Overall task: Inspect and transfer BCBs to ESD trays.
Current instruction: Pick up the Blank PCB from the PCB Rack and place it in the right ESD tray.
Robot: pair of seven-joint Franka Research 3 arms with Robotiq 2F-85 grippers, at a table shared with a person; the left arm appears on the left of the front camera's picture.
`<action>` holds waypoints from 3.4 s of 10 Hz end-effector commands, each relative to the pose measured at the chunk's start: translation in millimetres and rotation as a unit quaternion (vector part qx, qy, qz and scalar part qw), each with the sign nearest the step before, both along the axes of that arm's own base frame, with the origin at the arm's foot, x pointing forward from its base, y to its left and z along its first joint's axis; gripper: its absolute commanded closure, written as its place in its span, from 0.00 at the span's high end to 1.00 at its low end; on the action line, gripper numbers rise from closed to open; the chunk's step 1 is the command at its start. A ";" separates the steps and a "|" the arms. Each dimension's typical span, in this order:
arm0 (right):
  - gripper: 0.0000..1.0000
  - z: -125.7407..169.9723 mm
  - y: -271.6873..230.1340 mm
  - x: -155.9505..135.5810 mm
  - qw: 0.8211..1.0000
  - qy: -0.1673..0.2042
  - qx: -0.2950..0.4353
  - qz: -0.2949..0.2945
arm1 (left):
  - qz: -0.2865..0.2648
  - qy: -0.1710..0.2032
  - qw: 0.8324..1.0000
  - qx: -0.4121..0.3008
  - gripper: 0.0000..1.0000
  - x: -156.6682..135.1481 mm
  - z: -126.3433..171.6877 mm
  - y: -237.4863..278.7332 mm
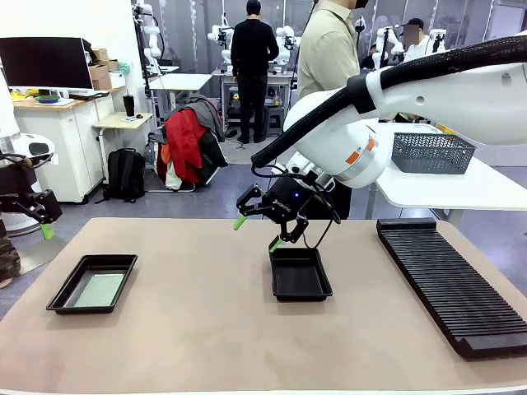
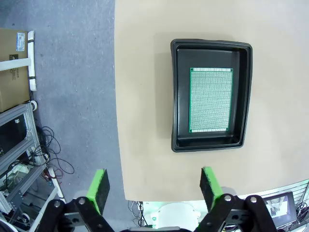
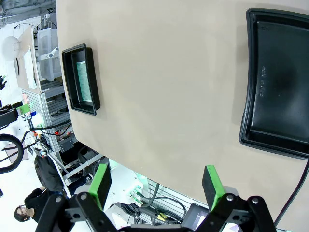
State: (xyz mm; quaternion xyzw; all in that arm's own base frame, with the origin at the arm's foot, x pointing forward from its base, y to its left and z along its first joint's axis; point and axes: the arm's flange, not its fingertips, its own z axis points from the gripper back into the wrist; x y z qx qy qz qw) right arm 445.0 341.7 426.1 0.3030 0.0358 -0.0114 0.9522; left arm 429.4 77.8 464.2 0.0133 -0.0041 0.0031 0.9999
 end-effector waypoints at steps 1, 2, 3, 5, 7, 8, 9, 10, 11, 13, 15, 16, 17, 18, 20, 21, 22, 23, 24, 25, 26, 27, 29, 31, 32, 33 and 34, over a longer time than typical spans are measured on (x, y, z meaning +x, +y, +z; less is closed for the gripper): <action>1.00 0.3 -0.4 -0.2 1.000 0.000 -0.005 -0.002 | -0.003 0.000 1.000 0.000 1.00 -0.7 -2.7 0.7; 1.00 0.3 -0.4 -0.2 1.000 0.000 -0.005 -0.002 | -0.003 0.000 1.000 0.000 1.00 -0.7 -2.7 0.7; 1.00 0.3 -0.4 -0.2 1.000 0.000 -0.005 -0.002 | -0.003 0.000 1.000 0.000 1.00 -0.7 -2.7 0.7; 1.00 0.3 -0.4 -0.2 1.000 0.000 -0.005 -0.002 | -0.003 0.000 1.000 0.000 1.00 -0.7 -2.7 0.7; 1.00 0.3 -0.4 -0.2 1.000 0.000 -0.005 -0.002 | -0.003 0.000 1.000 0.000 1.00 -0.7 -2.7 0.7; 1.00 0.3 -0.4 -0.2 1.000 0.000 -0.005 -0.002 | -0.003 0.000 1.000 0.000 1.00 -0.7 -2.7 0.7; 1.00 0.3 -0.4 -0.2 1.000 0.000 -0.005 -0.002 | -0.003 0.000 1.000 0.000 1.00 -0.7 -2.7 0.7; 1.00 0.3 -0.4 -0.2 1.000 0.000 -0.005 -0.002 | -0.003 0.000 1.000 0.000 1.00 -0.7 -2.7 0.7; 1.00 0.3 -0.4 -0.2 1.000 0.000 -0.005 -0.002 | -0.003 0.000 1.000 0.000 1.00 -0.7 -2.7 0.7; 1.00 0.3 -0.4 -0.2 1.000 0.000 -0.005 -0.002 | -0.003 0.000 1.000 0.000 1.00 -0.7 -2.7 0.7; 1.00 0.3 -0.4 -0.2 1.000 0.000 -0.005 -0.002 | -0.003 0.000 1.000 0.000 1.00 -0.7 -2.7 0.7; 1.00 0.3 -0.4 -0.2 1.000 0.000 -0.005 -0.002 | -0.003 0.000 1.000 0.000 1.00 -0.7 -2.7 0.7; 1.00 0.3 -0.4 -0.2 1.000 0.000 -0.005 -0.002 | -0.003 0.000 1.000 0.000 1.00 -0.7 -2.7 0.7; 1.00 0.3 -0.4 -0.2 1.000 0.000 -0.005 -0.002 | -0.003 0.000 1.000 0.000 1.00 -0.7 -2.7 0.7; 1.00 0.3 -0.4 -0.2 1.000 0.000 -0.005 -0.002 | -0.003 0.000 1.000 0.000 1.00 -0.7 -2.7 0.7; 1.00 0.3 -0.4 -0.2 1.000 0.000 -0.005 -0.002 | -0.003 0.000 1.000 0.000 1.00 -0.7 -2.7 0.7; 1.00 0.3 -0.4 -0.2 1.000 0.000 -0.005 -0.002 | -0.003 0.000 1.000 0.000 1.00 -0.7 -2.7 0.7; 1.00 0.3 -0.4 -0.2 1.000 0.000 -0.005 -0.002 | -0.003 0.000 1.000 0.000 1.00 -0.7 -2.7 0.7; 1.00 0.3 -0.4 -0.2 1.000 0.000 -0.005 -0.002 | -0.003 0.000 1.000 0.000 1.00 -0.7 -2.7 0.7; 1.00 0.3 -0.4 -0.2 1.000 0.000 -0.005 -0.002 | -0.003 0.000 1.000 0.000 1.00 -0.7 -2.7 0.7; 1.00 0.3 -0.4 -0.2 1.000 0.000 -0.005 -0.002 | -0.003 0.000 1.000 0.000 1.00 -0.7 -2.7 0.7; 1.00 0.3 -0.4 -0.2 1.000 0.000 -0.005 -0.002 | -0.003 0.000 1.000 0.000 1.00 -0.7 -2.7 0.7; 1.00 0.3 -0.4 -0.2 1.000 0.000 -0.005 -0.002 | -0.003 0.000 1.000 0.000 1.00 -0.7 -2.7 0.7; 1.00 0.3 -0.4 -0.2 1.000 0.000 -0.005 -0.002 | -0.003 0.000 1.000 0.000 1.00 -0.7 -2.7 0.7; 1.00 0.3 -0.4 -0.2 1.000 0.000 -0.005 -0.002 | -0.003 0.000 1.000 0.000 1.00 -0.7 -2.7 0.7; 1.00 0.3 -0.4 -0.2 1.000 0.000 -0.005 -0.002 | -0.003 0.000 1.000 0.000 1.00 -0.7 -2.7 0.7; 1.00 0.3 -0.4 -0.2 1.000 0.000 -0.005 -0.002 | -0.003 0.000 1.000 0.000 1.00 -0.7 -2.7 0.7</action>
